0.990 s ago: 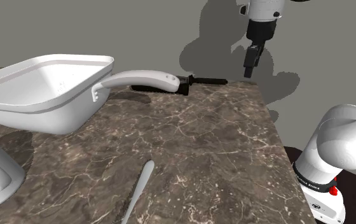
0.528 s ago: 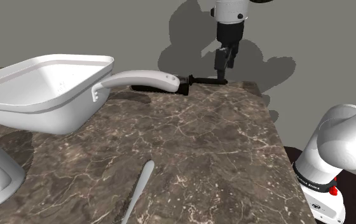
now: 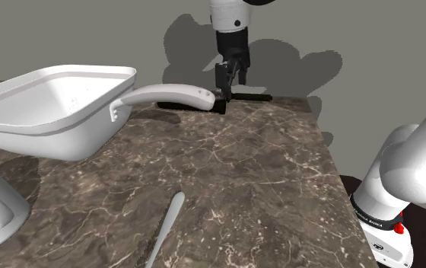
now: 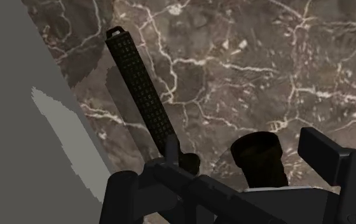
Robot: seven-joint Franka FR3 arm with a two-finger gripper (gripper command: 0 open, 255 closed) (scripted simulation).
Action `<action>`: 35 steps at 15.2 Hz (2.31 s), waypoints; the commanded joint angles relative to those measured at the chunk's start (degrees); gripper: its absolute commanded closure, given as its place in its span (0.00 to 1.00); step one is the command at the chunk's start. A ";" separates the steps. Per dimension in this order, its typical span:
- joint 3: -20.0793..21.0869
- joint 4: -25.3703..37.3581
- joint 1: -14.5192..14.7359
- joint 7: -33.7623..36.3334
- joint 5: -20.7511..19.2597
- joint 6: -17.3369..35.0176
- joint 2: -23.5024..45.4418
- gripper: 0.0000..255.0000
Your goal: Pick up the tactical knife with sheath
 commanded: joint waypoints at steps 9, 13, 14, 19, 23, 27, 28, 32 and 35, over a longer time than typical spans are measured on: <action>2.63 2.05 0.91 4.07 -1.71 3.60 6.88 0.00; 2.63 0.72 0.92 4.13 -1.66 4.80 6.75 1.00; 2.63 0.76 0.92 4.12 -1.66 4.76 6.76 1.00; 2.63 0.73 0.92 4.12 -1.66 4.78 6.74 1.00; 2.62 1.54 0.92 4.09 -1.69 4.05 6.83 1.00; 2.66 5.11 0.89 4.00 -1.85 0.90 7.28 1.00; 2.67 6.05 0.89 3.98 -1.90 0.11 7.43 1.00; 2.77 9.97 0.90 3.97 -2.17 -3.12 8.19 1.00; 2.89 13.12 0.93 4.00 -2.43 -5.59 8.93 1.00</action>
